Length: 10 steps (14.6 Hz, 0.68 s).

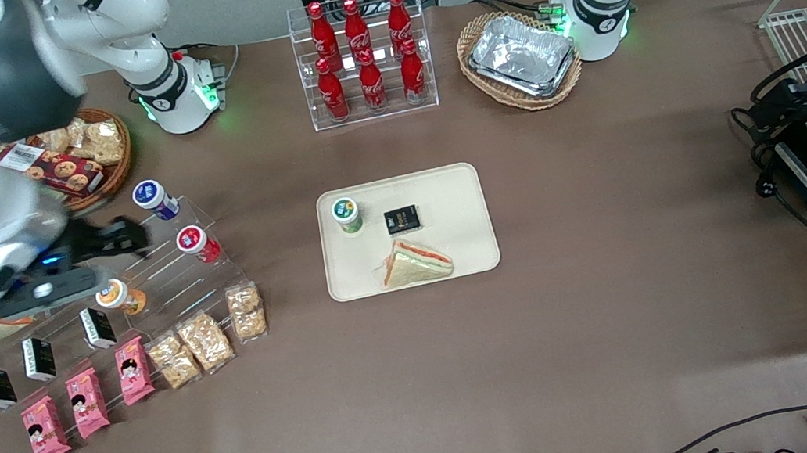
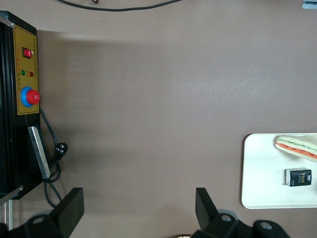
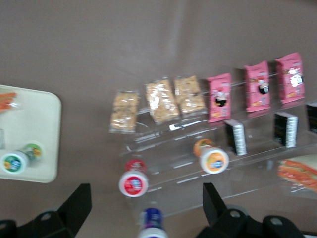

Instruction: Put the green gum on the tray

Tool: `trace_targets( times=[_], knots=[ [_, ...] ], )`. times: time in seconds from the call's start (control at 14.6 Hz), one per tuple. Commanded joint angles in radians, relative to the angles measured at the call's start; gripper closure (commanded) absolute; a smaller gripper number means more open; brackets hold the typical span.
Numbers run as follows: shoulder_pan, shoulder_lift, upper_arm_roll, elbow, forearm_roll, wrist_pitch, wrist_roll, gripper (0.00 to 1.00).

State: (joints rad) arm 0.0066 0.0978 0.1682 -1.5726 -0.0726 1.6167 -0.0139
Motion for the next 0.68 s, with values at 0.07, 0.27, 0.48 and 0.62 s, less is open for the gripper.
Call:
trace_targets(
  times=[0.07, 0.27, 0.48, 0.62],
  knots=[
    [0.009, -0.033, -0.191, -0.003, 0.043, -0.040, -0.187, 0.00],
    [0.009, -0.038, -0.295, -0.003, 0.106, -0.038, -0.263, 0.00],
    [0.010, -0.056, -0.312, -0.003, 0.111, -0.040, -0.262, 0.00],
    [0.027, -0.069, -0.309, -0.003, 0.108, -0.041, -0.245, 0.00]
  ],
)
